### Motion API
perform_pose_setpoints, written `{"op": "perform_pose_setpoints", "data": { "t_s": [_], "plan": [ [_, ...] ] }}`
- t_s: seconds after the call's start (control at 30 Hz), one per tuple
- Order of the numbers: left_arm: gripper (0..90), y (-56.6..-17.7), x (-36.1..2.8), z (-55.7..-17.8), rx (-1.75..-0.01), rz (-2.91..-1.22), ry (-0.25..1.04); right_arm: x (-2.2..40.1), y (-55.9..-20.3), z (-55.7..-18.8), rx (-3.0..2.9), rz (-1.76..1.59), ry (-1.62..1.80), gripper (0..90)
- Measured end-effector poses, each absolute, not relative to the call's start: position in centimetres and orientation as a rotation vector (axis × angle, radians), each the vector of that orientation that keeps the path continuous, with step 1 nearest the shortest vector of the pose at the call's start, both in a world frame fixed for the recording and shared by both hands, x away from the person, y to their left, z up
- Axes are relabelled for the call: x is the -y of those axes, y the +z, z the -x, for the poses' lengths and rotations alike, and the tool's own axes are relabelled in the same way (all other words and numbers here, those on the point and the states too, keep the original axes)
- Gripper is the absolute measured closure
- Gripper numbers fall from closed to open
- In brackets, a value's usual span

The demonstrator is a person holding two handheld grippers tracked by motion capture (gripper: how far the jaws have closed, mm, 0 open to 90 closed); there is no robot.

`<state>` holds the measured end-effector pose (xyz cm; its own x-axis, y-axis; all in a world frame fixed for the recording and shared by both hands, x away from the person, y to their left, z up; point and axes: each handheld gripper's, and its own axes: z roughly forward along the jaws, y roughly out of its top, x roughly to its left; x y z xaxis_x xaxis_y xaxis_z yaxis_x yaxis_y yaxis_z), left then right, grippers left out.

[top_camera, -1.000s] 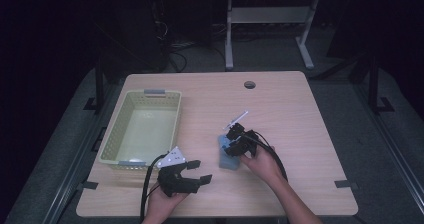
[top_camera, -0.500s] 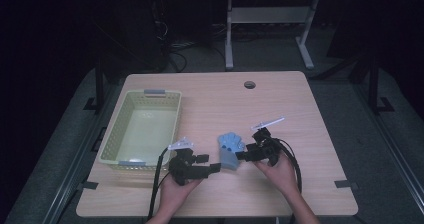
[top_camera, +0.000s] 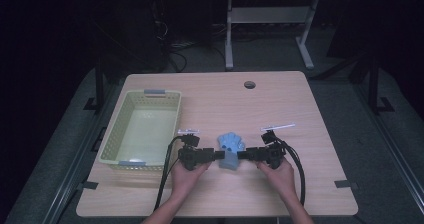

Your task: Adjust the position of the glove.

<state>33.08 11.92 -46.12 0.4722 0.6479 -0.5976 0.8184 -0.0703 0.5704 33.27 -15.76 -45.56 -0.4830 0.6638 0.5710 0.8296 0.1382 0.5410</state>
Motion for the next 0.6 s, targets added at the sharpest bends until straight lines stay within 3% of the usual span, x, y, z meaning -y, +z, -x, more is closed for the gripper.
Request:
{"op": "perform_pose_setpoints", "data": {
  "t_s": [0.3,0.6],
  "plan": [
    [44.4,-46.9,-12.2,-33.9,-1.284,-1.783,-0.285,15.3,-45.9,-33.1,2.192,1.570,-1.276,52.5],
    [50.7,-47.4,-11.9,-33.8,-1.285,-1.771,-0.352,15.2,-46.2,-33.2,2.125,1.576,-1.225,52.9]
  ]
}}
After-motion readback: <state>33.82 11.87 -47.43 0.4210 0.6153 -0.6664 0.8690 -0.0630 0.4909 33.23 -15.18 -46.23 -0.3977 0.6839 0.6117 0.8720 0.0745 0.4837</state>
